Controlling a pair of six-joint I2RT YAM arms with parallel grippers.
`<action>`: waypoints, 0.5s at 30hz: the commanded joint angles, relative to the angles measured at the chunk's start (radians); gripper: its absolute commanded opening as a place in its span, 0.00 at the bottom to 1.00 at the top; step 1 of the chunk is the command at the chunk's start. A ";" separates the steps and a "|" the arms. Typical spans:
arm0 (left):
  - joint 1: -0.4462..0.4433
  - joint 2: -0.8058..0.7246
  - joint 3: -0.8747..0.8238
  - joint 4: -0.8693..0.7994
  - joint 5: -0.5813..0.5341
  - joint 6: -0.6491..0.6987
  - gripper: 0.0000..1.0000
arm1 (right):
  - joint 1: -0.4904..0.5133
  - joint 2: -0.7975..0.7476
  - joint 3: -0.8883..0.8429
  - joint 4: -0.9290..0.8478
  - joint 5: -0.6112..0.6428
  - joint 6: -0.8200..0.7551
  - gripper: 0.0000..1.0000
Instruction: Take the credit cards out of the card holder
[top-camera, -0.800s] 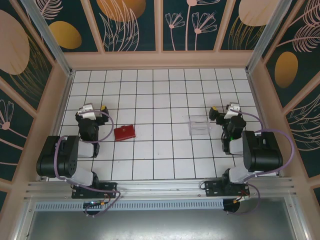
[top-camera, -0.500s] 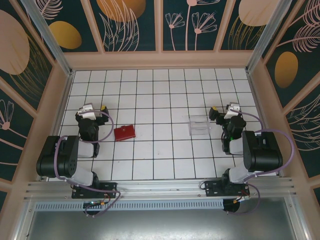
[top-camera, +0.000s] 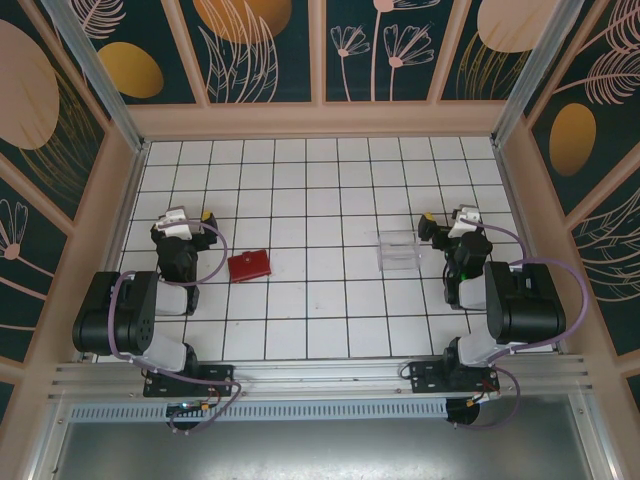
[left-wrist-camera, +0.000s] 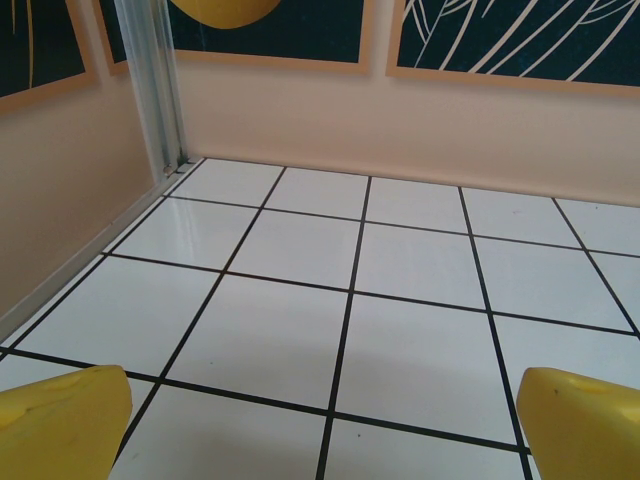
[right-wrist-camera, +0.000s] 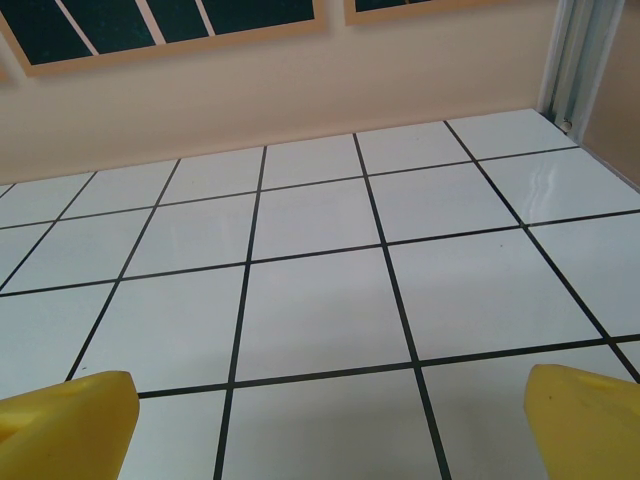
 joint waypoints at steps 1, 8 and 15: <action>-0.006 -0.005 -0.009 0.047 0.016 0.015 0.99 | 0.001 0.006 -0.004 0.041 0.008 0.004 0.99; -0.008 -0.134 0.058 -0.195 -0.083 -0.022 0.99 | 0.032 -0.104 0.064 -0.177 0.115 0.016 0.99; -0.023 -0.192 0.245 -0.642 -0.133 -0.162 0.98 | 0.066 -0.211 0.243 -0.697 0.171 0.123 0.96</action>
